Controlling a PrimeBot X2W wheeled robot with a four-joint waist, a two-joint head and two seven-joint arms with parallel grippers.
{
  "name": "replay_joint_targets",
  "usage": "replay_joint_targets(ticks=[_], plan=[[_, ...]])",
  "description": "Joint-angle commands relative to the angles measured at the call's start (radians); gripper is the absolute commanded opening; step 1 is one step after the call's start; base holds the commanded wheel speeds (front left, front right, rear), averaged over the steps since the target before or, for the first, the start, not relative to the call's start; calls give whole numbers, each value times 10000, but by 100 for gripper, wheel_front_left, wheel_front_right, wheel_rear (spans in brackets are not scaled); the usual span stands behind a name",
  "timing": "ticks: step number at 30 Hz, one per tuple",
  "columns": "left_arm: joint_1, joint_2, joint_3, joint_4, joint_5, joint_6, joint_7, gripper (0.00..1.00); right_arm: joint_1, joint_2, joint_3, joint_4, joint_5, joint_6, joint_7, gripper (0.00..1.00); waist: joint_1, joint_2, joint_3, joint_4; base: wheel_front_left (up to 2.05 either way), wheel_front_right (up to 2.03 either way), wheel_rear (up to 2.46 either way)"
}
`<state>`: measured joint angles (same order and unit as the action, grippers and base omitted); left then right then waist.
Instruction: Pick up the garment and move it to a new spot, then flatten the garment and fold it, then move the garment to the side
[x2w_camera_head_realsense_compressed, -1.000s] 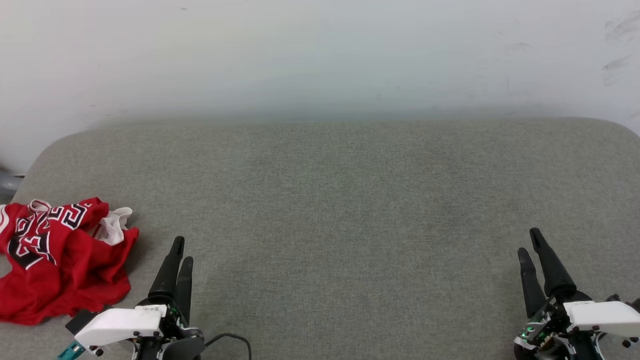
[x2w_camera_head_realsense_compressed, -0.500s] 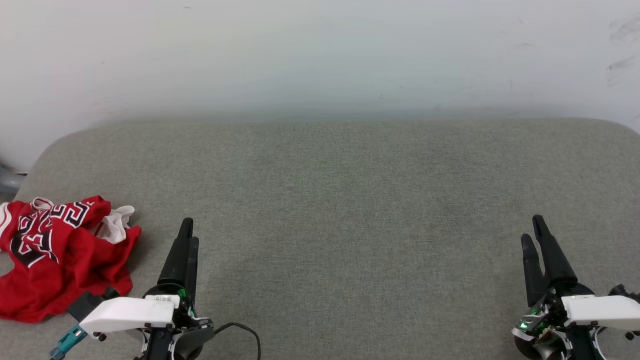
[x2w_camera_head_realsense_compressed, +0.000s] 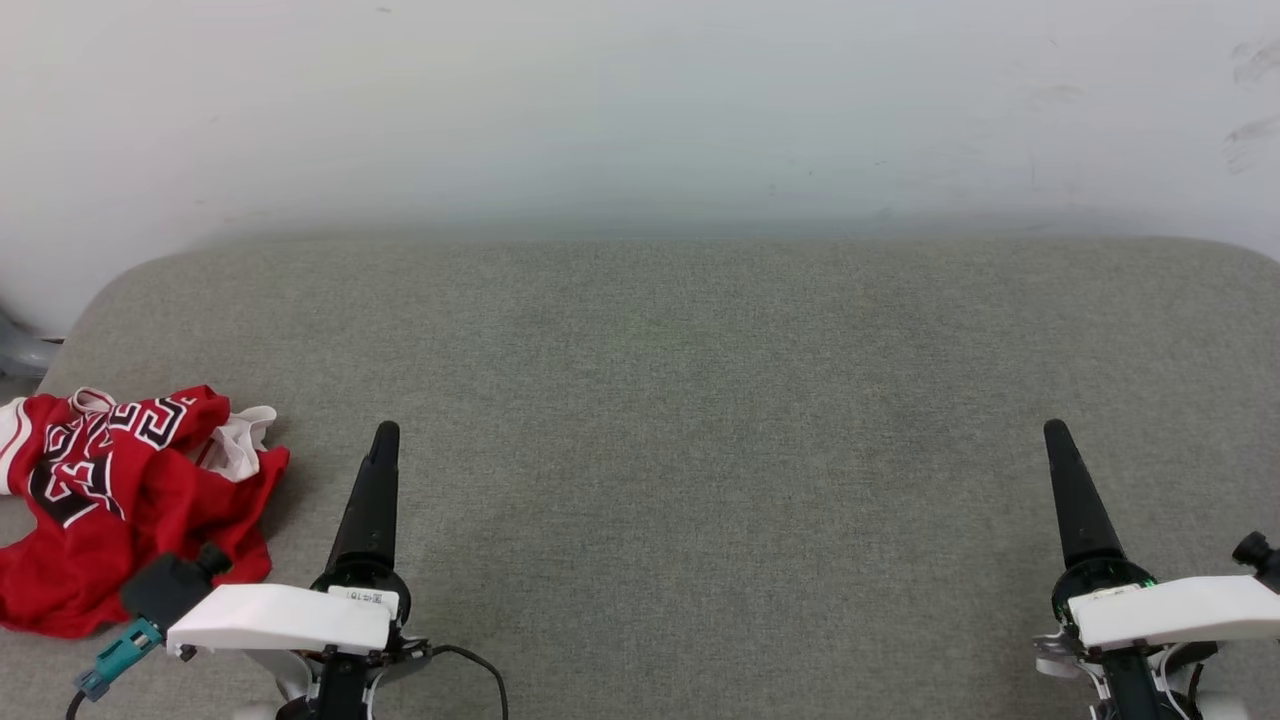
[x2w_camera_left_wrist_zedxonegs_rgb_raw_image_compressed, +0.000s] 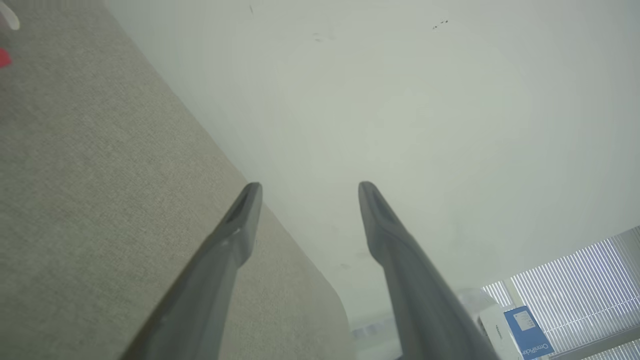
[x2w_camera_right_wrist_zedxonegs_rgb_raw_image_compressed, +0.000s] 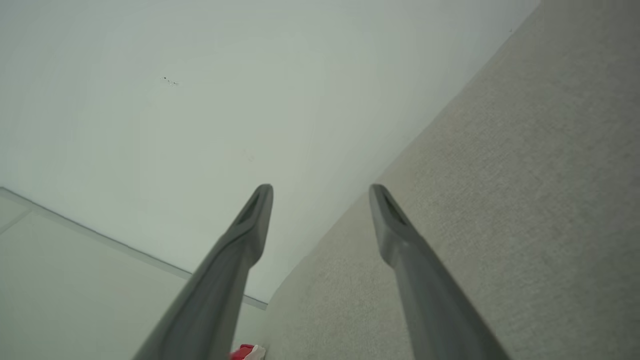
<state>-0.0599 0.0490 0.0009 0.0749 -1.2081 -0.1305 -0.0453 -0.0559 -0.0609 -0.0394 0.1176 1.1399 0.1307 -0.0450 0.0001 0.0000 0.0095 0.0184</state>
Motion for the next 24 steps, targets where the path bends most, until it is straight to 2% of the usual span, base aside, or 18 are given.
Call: replay_joint_targets(ticks=[1,12,24], plan=[[-64,30,-35,-251,473,-3,-112,100,-79,-38,27,-232,-652,0,-108,100,0,0,2,6,0,0,0],[-74,228,-151,-365,2969,-3,-480,100,-11,-125,162,-376,-3316,0,-147,100,0,0,-2,46,0,0,0],[-116,563,-401,132,5806,56,-834,100,148,-241,84,-671,-5854,0,86,100,0,0,-3,71,0,0,0]])
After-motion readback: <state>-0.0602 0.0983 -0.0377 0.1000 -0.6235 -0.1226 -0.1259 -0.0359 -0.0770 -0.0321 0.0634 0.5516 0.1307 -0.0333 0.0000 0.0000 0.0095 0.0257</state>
